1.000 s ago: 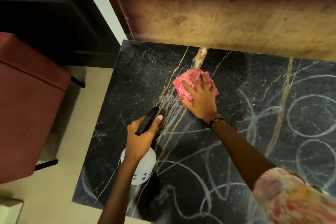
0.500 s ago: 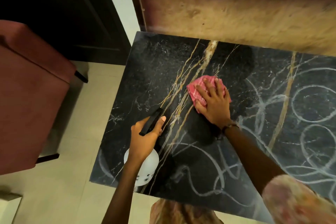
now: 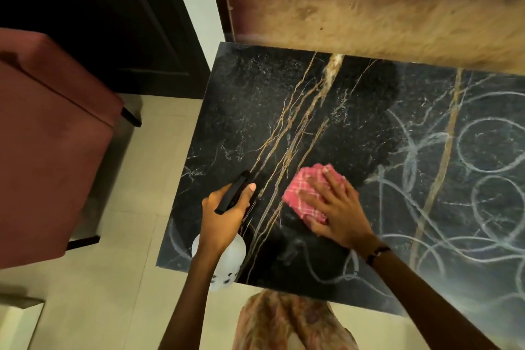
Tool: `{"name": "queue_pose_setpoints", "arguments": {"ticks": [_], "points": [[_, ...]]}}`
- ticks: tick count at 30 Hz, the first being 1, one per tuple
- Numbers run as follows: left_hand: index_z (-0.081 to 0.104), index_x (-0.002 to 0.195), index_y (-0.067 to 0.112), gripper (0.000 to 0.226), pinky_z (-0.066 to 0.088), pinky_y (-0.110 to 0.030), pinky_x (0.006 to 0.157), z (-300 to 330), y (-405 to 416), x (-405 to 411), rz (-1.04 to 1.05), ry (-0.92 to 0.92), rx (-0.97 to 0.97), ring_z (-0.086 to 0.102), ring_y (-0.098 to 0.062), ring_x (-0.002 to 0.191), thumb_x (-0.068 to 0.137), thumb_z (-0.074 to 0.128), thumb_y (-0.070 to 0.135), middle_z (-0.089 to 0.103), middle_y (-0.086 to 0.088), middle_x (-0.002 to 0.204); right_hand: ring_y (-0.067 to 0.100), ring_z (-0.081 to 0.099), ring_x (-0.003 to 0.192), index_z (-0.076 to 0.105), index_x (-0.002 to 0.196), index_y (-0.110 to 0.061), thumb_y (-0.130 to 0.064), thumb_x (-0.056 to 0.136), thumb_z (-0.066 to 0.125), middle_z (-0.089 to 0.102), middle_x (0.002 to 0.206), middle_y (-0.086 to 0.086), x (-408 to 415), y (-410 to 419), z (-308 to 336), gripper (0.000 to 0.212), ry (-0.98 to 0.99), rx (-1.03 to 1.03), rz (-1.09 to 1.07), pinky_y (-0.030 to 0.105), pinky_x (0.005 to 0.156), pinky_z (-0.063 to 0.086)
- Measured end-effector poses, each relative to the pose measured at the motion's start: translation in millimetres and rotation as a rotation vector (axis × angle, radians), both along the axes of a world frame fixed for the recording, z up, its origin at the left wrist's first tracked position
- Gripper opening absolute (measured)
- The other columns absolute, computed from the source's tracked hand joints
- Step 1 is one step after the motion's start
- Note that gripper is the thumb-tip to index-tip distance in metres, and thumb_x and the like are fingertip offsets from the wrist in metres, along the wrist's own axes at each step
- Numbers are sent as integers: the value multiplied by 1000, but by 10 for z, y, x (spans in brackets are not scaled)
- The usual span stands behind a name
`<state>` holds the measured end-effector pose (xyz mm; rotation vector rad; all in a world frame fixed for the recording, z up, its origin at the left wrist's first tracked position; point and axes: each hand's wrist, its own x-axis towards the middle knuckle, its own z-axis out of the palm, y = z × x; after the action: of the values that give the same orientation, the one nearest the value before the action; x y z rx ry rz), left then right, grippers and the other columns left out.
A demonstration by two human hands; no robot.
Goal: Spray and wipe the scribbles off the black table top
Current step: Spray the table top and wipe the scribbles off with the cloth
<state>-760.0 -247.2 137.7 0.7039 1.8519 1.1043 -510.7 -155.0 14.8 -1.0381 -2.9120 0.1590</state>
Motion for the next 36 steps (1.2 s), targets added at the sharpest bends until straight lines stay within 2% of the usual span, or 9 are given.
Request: {"name": "queue_pose_setpoints", "arguments": {"ticks": [6,9,17,20,25,28,31,34,36], "points": [[69,69,28,22,52,-31,66,-60,-208,15,20,17,-88,56,-13,66,79,68,48,67,-5,74,41,11,146,30,146,-36,-65,88,34,24,159,6,-506,633,199,65,-2,-95,-440,65,114,15],[69,61,32,22,45,-9,52,-52,-318,57,38,11,-61,60,-2,51,79,68,45,67,5,59,45,8,145,30,147,-34,-63,86,49,20,160,9,-977,484,167,71,-22,-91,-317,69,113,11],[71,66,36,25,46,-11,48,-55,-639,68,112,0,-104,61,-1,49,68,68,60,69,13,62,37,11,148,32,145,-42,-65,91,36,20,160,0,-331,-999,3,58,19,-62,121,62,115,15],[71,72,33,34,54,-29,64,-97,-793,13,110,-35,-165,63,-13,65,64,66,66,69,-5,85,38,9,148,28,147,-39,-64,89,39,22,159,5,114,-803,57,64,-48,-50,32,64,109,26],[71,69,37,26,43,-9,47,-32,-967,6,92,1,-127,63,1,53,67,63,61,70,11,62,43,12,145,29,147,-36,-64,85,42,24,159,7,-477,-456,169,70,-67,-104,-335,68,111,18],[69,64,35,22,39,-8,41,-29,-1064,-15,94,26,-135,55,2,42,74,66,54,65,12,52,42,14,145,33,146,-34,-61,81,57,30,157,7,-1082,-641,184,75,-37,-113,-255,69,111,18],[69,69,30,17,34,-12,37,-33,-1134,7,66,62,-118,45,-2,34,83,66,38,51,9,39,40,10,146,32,146,-31,-60,86,51,31,156,6,-1440,-1121,163,69,-7,-83,-51,67,112,19],[64,71,18,21,40,-29,38,-39,-1157,45,71,40,-123,52,1,36,84,64,35,52,-2,48,37,6,148,31,147,-30,-55,88,50,25,159,6,-1288,-1484,104,67,77,-116,22,58,118,13],[66,65,29,21,39,-24,36,-31,-1162,88,35,17,-114,51,0,38,85,65,34,51,2,44,33,9,148,38,142,-35,-56,87,51,33,155,3,-897,-1575,81,60,72,-116,71,58,117,13]]}}
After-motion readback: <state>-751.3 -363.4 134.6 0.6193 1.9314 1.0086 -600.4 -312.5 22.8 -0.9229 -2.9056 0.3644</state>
